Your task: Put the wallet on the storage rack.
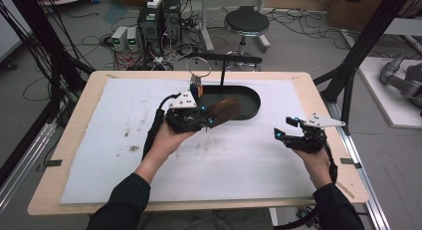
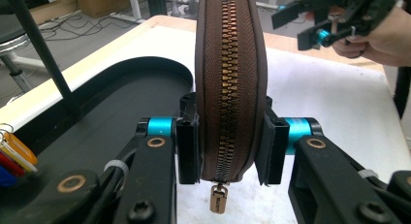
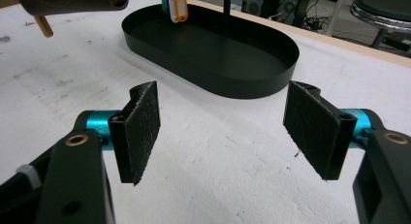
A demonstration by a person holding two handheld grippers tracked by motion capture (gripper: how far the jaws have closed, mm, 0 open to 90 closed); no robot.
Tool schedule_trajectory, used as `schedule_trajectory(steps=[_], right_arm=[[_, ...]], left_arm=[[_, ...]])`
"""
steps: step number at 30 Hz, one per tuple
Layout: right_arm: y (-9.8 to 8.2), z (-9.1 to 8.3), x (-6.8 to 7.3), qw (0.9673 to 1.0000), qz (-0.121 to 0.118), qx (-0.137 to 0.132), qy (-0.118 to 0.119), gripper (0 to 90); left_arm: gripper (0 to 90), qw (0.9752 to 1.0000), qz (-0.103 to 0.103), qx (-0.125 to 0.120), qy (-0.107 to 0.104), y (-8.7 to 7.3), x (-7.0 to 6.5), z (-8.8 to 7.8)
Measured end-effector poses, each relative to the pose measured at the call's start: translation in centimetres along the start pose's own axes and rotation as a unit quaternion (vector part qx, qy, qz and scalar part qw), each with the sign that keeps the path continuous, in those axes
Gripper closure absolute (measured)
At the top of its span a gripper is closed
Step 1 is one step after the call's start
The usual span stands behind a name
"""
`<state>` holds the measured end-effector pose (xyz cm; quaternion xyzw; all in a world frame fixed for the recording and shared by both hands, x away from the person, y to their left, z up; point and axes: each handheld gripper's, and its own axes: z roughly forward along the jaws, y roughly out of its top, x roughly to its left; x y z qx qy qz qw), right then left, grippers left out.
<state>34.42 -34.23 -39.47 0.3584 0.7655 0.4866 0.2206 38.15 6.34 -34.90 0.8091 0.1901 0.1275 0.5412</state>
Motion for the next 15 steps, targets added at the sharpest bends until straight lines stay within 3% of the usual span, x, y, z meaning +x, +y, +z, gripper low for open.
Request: schedule_trajectory(steps=[15], right_arm=[[-0.1, -0.3, -0.4, 0.9998, 0.011, -0.001, -0.017, 30.0]], left_arm=[[67.2, 0.9993, -0.003, 0.017, 0.032, 1.5, 2.2, 2.6]])
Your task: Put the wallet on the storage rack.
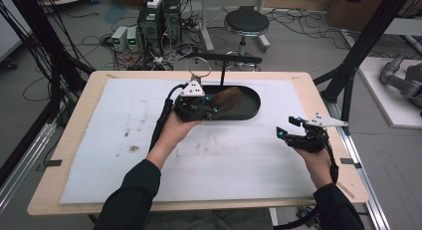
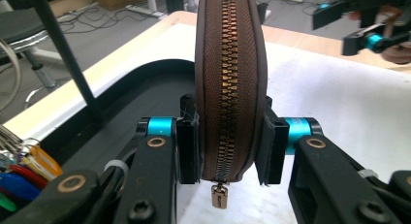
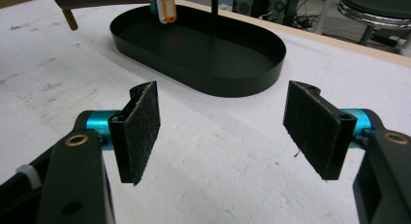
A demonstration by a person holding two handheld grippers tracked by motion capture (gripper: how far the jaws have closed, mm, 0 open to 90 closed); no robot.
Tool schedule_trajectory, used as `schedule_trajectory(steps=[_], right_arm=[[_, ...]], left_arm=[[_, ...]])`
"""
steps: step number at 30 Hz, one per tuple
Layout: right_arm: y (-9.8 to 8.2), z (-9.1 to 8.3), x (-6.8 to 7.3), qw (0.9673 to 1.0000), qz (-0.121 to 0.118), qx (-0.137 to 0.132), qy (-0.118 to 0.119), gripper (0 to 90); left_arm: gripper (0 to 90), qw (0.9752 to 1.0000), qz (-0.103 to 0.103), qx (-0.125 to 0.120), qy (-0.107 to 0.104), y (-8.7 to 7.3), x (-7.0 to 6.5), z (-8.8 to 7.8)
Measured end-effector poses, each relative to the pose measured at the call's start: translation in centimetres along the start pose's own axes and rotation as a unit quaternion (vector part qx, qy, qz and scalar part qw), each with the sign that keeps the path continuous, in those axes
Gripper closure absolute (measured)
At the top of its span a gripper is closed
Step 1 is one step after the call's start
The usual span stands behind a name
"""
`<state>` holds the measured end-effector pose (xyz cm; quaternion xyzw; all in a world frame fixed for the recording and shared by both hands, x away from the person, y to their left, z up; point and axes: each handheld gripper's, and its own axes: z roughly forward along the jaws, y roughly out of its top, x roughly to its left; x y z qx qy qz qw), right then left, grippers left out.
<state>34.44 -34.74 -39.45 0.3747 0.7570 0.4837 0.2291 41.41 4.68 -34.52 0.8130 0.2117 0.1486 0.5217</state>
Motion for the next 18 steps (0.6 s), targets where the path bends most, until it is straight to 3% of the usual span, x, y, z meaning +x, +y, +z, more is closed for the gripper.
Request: schedule_trajectory(steps=[18], right_arm=[[-0.1, -0.4, -0.6, 0.9998, 0.014, -0.007, -0.008, 30.0]], left_arm=[[67.2, 0.9991, -0.025, 0.027, 0.024, -0.6, 2.4, 3.8]])
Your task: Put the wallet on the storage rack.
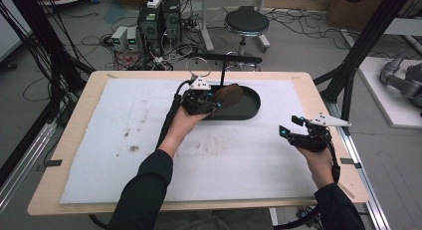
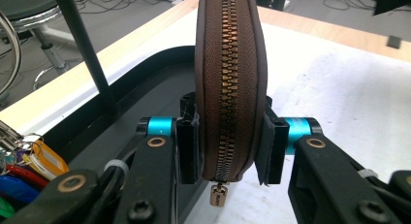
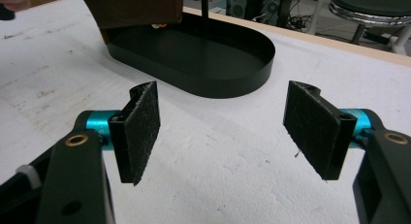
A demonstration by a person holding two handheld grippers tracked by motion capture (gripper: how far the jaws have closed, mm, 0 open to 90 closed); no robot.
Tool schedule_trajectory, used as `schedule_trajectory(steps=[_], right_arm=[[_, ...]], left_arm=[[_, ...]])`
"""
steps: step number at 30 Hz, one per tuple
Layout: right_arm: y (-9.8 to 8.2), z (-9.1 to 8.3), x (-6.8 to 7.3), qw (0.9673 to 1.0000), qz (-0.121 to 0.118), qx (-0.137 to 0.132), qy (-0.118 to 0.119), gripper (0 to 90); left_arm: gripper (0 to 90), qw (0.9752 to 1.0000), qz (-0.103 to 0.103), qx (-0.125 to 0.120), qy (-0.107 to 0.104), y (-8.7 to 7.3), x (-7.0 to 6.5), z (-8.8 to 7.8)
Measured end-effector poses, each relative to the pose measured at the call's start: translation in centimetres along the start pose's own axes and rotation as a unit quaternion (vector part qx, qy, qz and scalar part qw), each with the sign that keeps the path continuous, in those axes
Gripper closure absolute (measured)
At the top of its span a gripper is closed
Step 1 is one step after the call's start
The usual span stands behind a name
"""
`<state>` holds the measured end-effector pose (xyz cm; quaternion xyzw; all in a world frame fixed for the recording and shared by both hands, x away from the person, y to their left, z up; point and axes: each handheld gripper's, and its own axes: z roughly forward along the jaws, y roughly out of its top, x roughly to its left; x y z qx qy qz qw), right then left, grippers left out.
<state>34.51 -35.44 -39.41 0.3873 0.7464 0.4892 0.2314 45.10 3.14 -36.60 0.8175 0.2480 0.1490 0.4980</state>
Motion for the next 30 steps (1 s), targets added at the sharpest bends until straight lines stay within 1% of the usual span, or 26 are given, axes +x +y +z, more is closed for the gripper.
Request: schedule_trajectory(steps=[5, 8, 10, 13, 15, 17, 19, 21, 22, 23, 30], right_arm=[[0.0, 0.0, 0.0, 1.0000, 0.001, -0.001, 0.002, 30.0], [0.0, 0.1, 0.1, 1.0000, 0.000, -0.001, 0.002, 30.0], [0.0, 0.1, 0.1, 1.0000, 0.001, -0.001, 0.002, 30.0], [0.0, 0.0, 0.1, 1.0000, 0.001, -0.001, 0.003, 30.0], [0.0, 0.0, 0.1, 1.0000, 0.000, -0.002, 0.004, 30.0], [0.0, 0.0, 0.1, 1.0000, 0.000, -0.004, 0.005, 30.0], [0.0, 0.0, 0.1, 1.0000, 0.001, -0.002, 0.006, 30.0], [0.0, 0.0, 0.1, 1.0000, 0.002, -0.001, 0.007, 30.0], [0.0, 0.0, 0.1, 1.0000, 0.001, -0.002, 0.007, 30.0], [0.0, 0.0, 0.1, 1.0000, 0.001, -0.003, 0.007, 30.0], [0.0, 0.1, 0.0, 1.0000, 0.000, -0.004, 0.008, 30.0]], left_arm=[[67.2, 0.9999, -0.007, 0.006, 0.007, -0.5, 0.5, 0.9], [67.2, 0.9998, -0.010, 0.012, 0.007, -0.5, 0.9, 1.5], [67.2, 0.9997, -0.011, 0.018, 0.009, -0.4, 1.0, 1.9], [67.2, 0.9997, -0.012, 0.020, 0.009, 0.0, 1.2, 2.6], [67.2, 0.9997, -0.005, 0.018, 0.012, 0.2, 1.2, 3.0], [67.2, 0.9997, -0.007, 0.022, 0.013, 0.2, 1.3, 3.4], [67.2, 0.9995, -0.004, 0.026, 0.018, 0.1, 1.4, 3.9], [67.2, 0.9993, -0.007, 0.030, 0.018, -0.1, 1.7, 4.2], [67.2, 0.9992, -0.006, 0.033, 0.023, -0.2, 1.7, 4.4], [67.2, 0.9991, -0.005, 0.034, 0.024, -0.3, 1.8, 4.5], [67.2, 0.9986, -0.014, 0.041, 0.029, -1.0, 2.7, 5.3]])
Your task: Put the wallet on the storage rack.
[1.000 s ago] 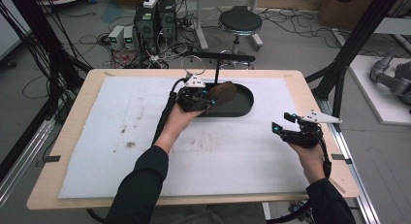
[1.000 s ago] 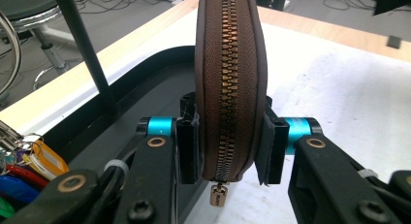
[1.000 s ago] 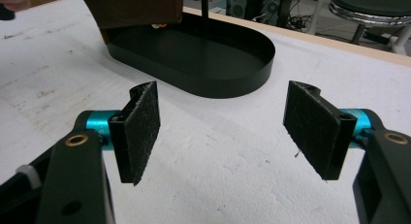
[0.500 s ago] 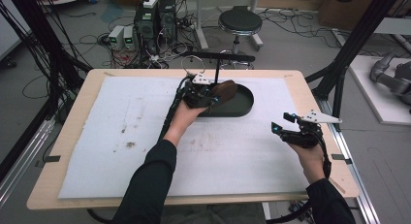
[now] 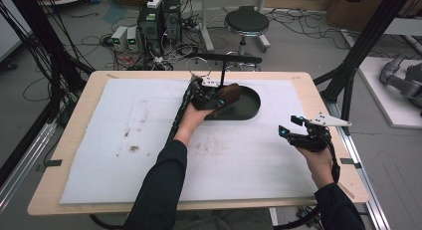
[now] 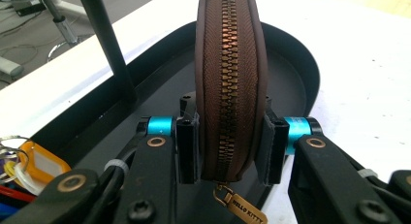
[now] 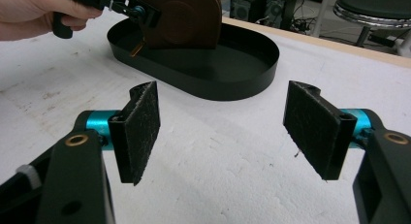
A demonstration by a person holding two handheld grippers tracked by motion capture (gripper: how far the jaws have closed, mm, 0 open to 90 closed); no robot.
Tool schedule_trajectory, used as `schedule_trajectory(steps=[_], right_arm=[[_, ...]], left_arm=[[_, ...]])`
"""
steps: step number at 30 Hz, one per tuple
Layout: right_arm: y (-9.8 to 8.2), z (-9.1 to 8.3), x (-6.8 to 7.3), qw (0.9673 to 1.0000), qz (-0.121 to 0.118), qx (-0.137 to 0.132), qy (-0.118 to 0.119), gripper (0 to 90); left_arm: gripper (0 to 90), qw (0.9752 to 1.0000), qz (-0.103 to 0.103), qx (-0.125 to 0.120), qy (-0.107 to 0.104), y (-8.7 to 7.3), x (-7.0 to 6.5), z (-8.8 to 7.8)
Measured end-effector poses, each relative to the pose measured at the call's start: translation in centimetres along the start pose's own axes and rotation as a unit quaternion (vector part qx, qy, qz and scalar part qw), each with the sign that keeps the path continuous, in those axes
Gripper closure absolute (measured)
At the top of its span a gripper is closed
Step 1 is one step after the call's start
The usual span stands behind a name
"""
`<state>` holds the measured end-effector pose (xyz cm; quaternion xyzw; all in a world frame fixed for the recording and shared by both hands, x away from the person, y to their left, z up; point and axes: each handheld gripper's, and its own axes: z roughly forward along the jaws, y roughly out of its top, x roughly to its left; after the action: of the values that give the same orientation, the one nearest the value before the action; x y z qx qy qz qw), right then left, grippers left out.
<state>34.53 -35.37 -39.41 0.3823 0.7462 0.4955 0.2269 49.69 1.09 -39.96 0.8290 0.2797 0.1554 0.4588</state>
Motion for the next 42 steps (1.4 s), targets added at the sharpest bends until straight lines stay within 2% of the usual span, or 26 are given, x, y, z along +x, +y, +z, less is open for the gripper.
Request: schedule_trajectory(steps=[10, 12, 15, 22, 26, 30, 32, 34, 37, 42], right_arm=[[0.0, 0.0, 0.0, 1.0000, 0.000, 0.000, 0.001, 30.0], [0.0, 0.0, 0.0, 1.0000, 0.000, 0.001, 0.001, 30.0], [0.0, 0.1, 0.0, 1.0000, -0.001, 0.001, 0.002, 30.0], [0.0, 0.1, 0.1, 1.0000, 0.000, 0.003, 0.004, 30.0], [0.0, 0.1, 0.1, 1.0000, -0.001, 0.003, 0.005, 30.0], [0.0, 0.2, 0.1, 1.0000, 0.000, 0.004, 0.007, 30.0], [0.0, 0.2, 0.1, 1.0000, -0.001, 0.004, 0.007, 30.0], [0.0, 0.2, 0.1, 1.0000, -0.003, 0.004, 0.008, 30.0], [0.0, 0.2, 0.1, 1.0000, -0.002, 0.004, 0.009, 30.0], [0.0, 0.2, 0.1, 1.0000, -0.002, 0.004, 0.008, 29.9]], left_arm=[[67.0, 0.9999, -0.004, 0.012, 0.002, -0.8, 0.5, 1.1], [66.9, 0.9999, -0.006, 0.016, 0.002, -1.0, 0.6, 1.3], [66.8, 0.9997, -0.021, 0.013, -0.002, -1.2, 0.8, 1.4], [65.5, 0.9995, -0.026, 0.016, -0.001, -1.2, 0.8, 1.5], [61.4, 0.9993, -0.026, 0.024, 0.011, -1.3, 0.9, 1.5], [47.1, 0.9981, -0.042, 0.030, 0.033, -1.2, 1.0, 1.3], [37.7, 0.9967, -0.041, 0.041, 0.056, -1.1, 1.0, 1.0], [30.9, 0.9930, -0.038, 0.063, 0.092, -1.1, 1.1, 0.7], [27.8, 0.9908, -0.037, 0.066, 0.113, -1.0, 1.1, -0.3], [27.8, 0.9941, -0.029, 0.033, 0.099, -0.7, 0.5, -2.7]])
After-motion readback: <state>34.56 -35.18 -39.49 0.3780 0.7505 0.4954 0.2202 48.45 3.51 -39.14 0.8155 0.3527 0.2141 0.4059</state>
